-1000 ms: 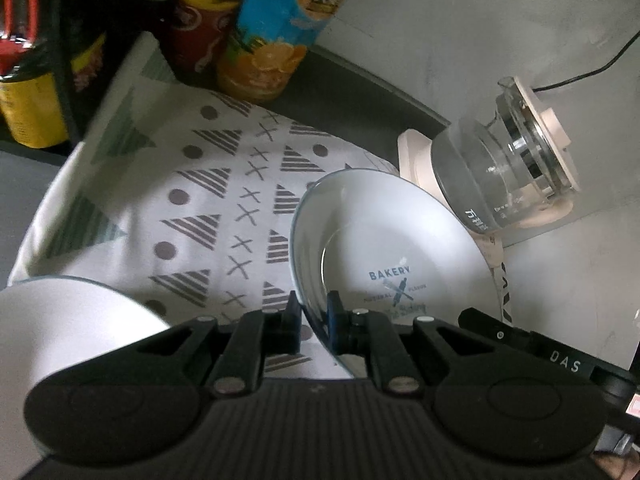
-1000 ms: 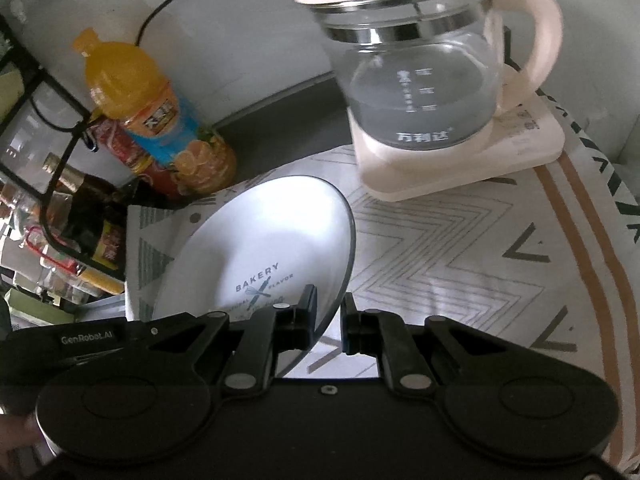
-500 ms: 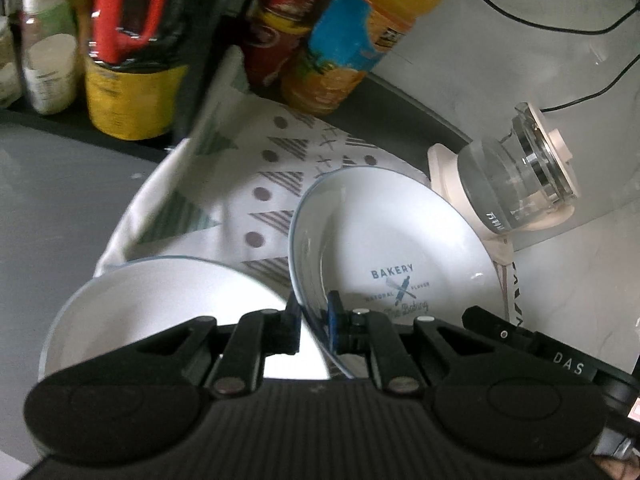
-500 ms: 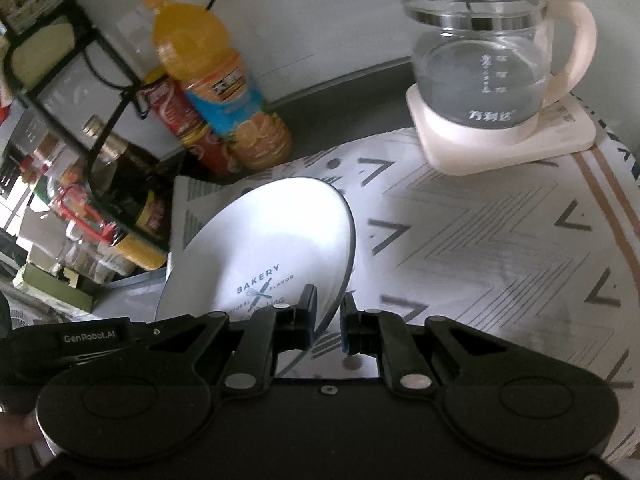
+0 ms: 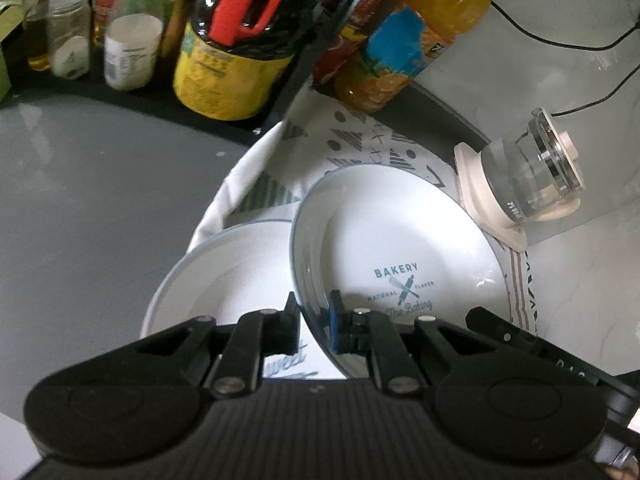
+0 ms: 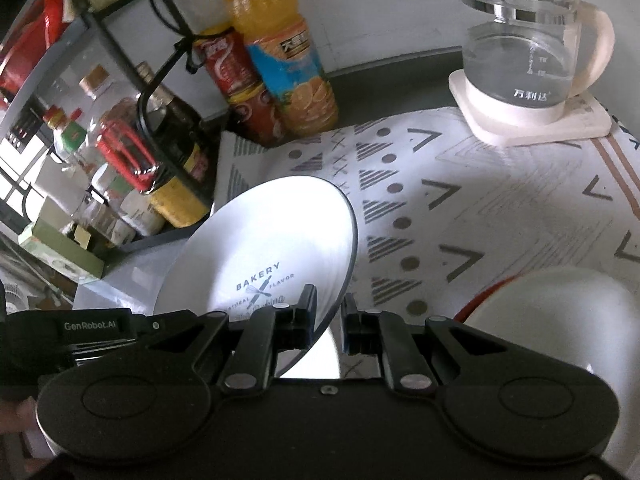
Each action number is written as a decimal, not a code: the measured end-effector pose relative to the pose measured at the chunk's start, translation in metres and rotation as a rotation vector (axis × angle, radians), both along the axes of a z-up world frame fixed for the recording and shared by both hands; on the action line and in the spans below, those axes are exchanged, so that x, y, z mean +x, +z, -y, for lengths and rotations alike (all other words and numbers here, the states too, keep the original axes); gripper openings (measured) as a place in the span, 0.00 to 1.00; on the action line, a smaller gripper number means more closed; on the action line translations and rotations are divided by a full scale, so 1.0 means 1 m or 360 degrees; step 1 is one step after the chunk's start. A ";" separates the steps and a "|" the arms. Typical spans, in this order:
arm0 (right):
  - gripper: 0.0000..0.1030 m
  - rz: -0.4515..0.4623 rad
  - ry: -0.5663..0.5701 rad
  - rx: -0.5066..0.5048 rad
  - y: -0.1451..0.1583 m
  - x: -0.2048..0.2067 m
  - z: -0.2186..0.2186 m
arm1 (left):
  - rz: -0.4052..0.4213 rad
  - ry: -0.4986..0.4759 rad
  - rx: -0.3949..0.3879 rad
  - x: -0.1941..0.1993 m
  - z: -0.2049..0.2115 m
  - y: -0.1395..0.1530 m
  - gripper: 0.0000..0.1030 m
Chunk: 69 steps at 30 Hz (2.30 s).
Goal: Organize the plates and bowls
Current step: 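Lift the 'Bakery' plate with both grippers and lower it onto the plate stack, then open both grippers and release the 'Bakery' plate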
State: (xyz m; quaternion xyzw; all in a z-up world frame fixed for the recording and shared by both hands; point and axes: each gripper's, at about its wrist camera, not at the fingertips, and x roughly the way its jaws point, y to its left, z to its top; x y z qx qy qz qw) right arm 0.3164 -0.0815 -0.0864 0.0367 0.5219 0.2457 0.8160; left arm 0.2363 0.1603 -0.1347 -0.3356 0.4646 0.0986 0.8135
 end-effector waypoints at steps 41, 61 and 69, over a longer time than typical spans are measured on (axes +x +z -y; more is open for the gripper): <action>0.18 0.0052 0.0094 -0.0352 -0.037 -0.078 -0.029 | -0.0147 -0.0113 0.0056 -0.045 0.003 -0.044 0.15; 0.23 0.0068 0.0151 -0.0411 -0.043 -0.080 -0.041 | -0.0192 -0.0067 0.0194 -0.053 -0.011 -0.039 0.11; 0.24 0.0096 0.0157 -0.0319 -0.027 -0.079 -0.044 | -0.0195 -0.0054 0.0249 -0.054 -0.020 -0.025 0.10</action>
